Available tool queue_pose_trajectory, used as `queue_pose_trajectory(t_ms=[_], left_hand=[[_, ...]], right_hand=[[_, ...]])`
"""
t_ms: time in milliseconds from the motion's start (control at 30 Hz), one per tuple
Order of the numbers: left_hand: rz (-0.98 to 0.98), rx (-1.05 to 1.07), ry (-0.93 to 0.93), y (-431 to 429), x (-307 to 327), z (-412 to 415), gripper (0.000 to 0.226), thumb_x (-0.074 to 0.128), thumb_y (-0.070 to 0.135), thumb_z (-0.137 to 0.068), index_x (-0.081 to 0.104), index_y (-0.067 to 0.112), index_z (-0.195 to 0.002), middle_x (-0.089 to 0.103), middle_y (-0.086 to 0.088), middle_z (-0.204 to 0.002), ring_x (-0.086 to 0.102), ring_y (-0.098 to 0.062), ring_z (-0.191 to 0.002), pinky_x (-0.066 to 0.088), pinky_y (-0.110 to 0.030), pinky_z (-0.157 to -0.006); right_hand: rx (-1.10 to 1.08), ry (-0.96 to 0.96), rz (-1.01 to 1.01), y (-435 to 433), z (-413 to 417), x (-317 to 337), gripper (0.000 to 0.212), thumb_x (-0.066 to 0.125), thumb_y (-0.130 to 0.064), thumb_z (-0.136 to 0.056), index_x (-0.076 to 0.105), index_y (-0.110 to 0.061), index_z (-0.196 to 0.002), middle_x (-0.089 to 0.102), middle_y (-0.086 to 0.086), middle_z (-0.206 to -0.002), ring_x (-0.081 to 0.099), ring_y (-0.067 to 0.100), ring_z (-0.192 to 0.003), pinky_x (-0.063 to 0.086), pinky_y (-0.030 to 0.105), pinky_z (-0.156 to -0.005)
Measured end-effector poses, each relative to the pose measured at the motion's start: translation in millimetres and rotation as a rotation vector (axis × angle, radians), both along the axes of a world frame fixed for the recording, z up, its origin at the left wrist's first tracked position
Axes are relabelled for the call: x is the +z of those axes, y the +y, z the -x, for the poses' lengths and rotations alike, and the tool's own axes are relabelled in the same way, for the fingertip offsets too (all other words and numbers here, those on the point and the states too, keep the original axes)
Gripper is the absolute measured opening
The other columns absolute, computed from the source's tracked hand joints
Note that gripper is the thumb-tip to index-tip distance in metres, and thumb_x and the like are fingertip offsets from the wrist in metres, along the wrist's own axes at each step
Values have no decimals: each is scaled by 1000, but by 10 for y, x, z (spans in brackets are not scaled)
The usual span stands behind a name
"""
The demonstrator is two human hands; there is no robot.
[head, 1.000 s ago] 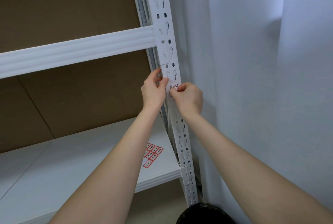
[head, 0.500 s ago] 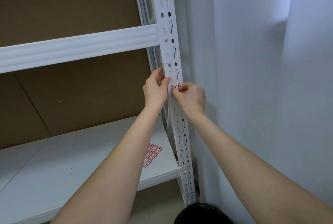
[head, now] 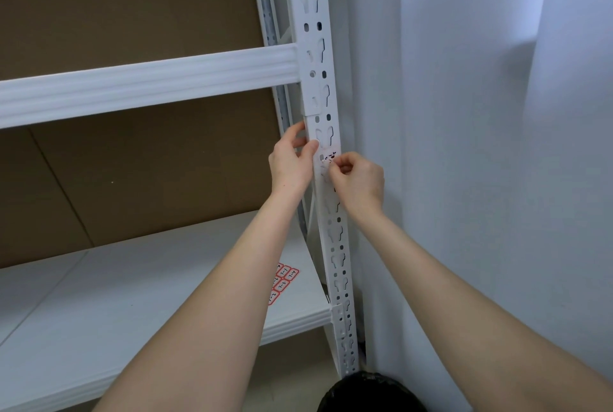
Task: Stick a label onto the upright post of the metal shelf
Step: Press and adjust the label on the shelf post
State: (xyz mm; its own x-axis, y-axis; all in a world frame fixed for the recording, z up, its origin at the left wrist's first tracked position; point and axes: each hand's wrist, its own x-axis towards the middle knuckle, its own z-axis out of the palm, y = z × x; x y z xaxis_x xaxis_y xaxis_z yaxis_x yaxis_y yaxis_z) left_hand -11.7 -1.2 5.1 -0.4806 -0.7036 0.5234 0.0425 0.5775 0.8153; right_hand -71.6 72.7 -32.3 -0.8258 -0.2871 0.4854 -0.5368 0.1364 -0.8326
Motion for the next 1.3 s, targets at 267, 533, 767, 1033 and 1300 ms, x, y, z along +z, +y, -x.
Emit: queue_pose_trajectory(t_ms=[267,533,767,1033,1300], left_hand=[[-22,-28,15,18,-5,-27,39,56,12,-93,53,21,-131,67,0,-111,58,-5,-92,48,-25,-91],[-11,-28,19,-4,-21,-3,41,55,12,-93,52,21,-132,67,0,-112,58,-3,-91,43,-19,-85],[0,-24,16,5,-22,-11,40,54,12,-93,52,21,-132,66,-3,-116,56,-3,-93,42,-17,-84],[0,-29,18,21,-21,-13,41,54,12,-94,50,20,-134,65,-1,-117,55,-1,-92,44,-17,-84],[4,-32,27,0,-41,-1,40,54,13,-95,50,21,-134,65,0,-116,59,-5,-94,52,-26,-90]], right_hand=[[-40,82,-15,-70,-17,44,11,63,-29,-85,66,-19,-83,69,-1,-87,63,19,-80,48,28,-70],[-124,387,-114,-116,0,-59,18,52,-25,-92,62,-10,-91,62,7,-98,59,30,-78,41,34,-59],[-156,419,-174,-125,1,-50,22,49,-27,-94,58,-8,-97,59,9,-103,55,31,-82,29,31,-60],[-162,287,-137,-112,65,-34,21,46,-24,-95,56,-6,-98,57,11,-106,57,35,-82,37,36,-62],[18,197,24,-61,111,-102,13,51,-19,-92,60,-10,-91,62,7,-95,59,26,-82,47,36,-74]])
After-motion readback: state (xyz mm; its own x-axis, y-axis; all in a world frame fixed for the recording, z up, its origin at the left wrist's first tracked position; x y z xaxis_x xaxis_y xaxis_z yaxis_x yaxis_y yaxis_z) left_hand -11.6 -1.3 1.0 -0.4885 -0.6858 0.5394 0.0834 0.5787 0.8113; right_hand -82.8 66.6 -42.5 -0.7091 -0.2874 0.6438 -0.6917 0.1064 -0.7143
